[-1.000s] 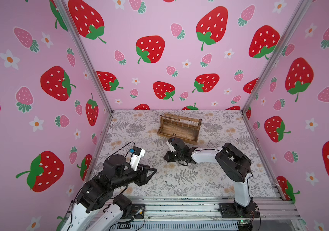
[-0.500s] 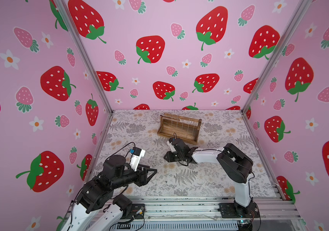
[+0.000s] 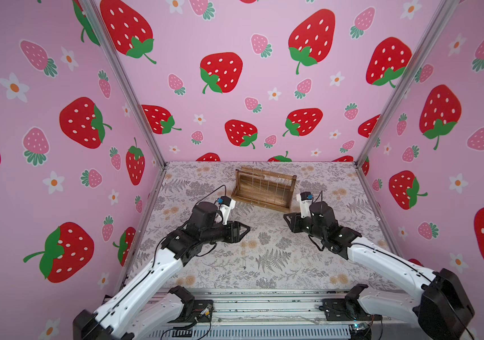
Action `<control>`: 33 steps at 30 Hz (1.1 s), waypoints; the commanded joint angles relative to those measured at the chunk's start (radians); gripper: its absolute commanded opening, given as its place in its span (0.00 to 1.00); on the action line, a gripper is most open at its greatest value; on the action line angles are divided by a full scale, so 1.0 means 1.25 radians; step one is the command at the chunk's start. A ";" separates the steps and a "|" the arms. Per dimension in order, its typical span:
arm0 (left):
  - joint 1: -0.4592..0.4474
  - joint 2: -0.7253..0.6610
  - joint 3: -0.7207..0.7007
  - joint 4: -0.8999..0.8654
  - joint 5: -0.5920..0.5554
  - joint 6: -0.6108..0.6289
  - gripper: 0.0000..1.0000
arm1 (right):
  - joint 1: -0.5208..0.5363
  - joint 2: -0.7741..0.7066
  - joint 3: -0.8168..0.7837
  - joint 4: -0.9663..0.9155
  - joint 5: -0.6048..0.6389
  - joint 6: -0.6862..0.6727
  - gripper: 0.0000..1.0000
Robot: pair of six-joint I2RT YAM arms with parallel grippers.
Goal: Take the necklace off the jewelry display stand
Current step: Take off the necklace from the stand.
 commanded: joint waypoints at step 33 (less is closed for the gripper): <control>0.100 0.510 0.379 0.453 -0.120 0.153 0.30 | -0.004 -0.140 -0.132 -0.020 0.042 -0.019 0.29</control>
